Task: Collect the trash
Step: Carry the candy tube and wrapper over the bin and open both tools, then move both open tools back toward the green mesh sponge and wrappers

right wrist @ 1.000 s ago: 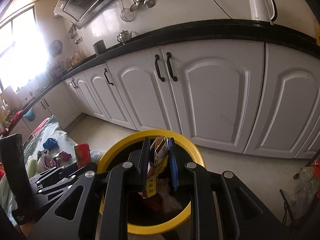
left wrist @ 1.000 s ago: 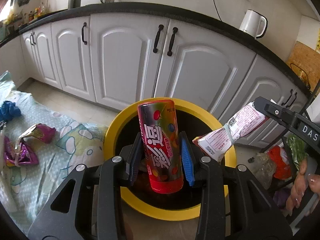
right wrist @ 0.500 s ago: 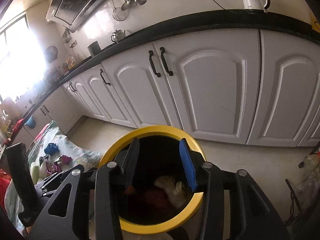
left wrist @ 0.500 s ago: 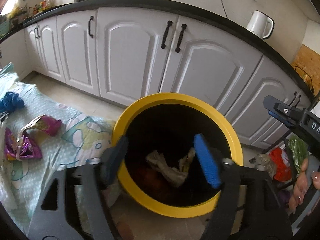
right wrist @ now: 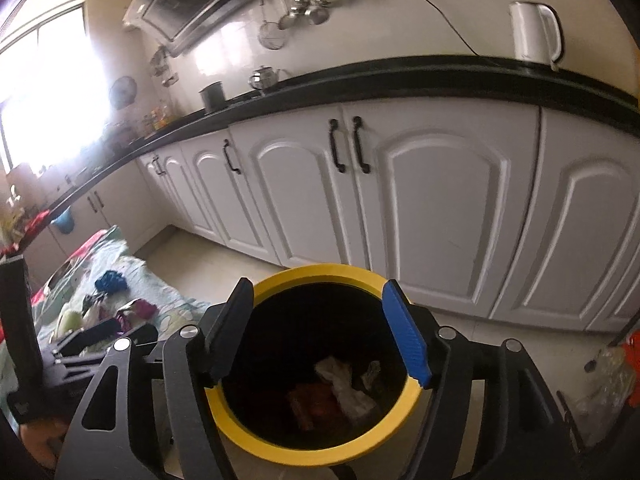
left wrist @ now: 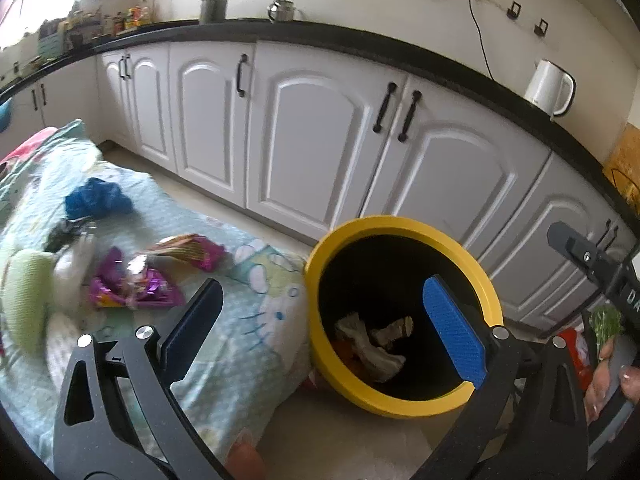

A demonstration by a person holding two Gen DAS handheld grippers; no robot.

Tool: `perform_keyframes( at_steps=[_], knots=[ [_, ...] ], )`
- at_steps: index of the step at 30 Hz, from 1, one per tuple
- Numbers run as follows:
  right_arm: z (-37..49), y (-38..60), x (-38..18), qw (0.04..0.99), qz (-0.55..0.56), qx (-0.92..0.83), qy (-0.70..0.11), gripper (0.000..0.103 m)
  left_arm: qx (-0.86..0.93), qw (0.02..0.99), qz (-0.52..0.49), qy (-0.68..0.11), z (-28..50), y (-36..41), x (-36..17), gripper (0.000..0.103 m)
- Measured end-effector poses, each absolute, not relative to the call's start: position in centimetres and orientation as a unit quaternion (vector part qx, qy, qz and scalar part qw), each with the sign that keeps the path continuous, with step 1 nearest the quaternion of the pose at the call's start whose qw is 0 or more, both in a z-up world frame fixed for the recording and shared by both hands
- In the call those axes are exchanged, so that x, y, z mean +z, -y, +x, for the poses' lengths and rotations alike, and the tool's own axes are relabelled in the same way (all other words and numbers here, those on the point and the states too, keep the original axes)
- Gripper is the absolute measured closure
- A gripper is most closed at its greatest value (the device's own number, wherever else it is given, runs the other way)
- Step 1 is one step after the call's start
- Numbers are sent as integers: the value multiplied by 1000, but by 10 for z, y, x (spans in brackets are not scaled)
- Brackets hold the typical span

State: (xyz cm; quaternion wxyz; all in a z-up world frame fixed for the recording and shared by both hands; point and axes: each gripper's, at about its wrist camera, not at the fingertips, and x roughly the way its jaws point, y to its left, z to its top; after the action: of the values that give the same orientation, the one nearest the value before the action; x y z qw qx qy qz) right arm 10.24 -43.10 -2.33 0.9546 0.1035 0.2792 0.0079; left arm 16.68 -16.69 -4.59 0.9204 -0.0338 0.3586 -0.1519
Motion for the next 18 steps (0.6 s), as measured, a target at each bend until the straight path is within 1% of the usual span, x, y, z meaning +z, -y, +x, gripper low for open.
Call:
perform_keyframes(
  at_steps=[5, 18],
  knots=[
    [99, 413, -17, 957, 86, 28, -275, 33, -140, 928, -39, -344, 158, 153, -36, 11],
    [92, 372, -8, 959, 53, 74, -268, 31, -93, 940, -69, -320, 141, 107, -20, 11]
  ],
)
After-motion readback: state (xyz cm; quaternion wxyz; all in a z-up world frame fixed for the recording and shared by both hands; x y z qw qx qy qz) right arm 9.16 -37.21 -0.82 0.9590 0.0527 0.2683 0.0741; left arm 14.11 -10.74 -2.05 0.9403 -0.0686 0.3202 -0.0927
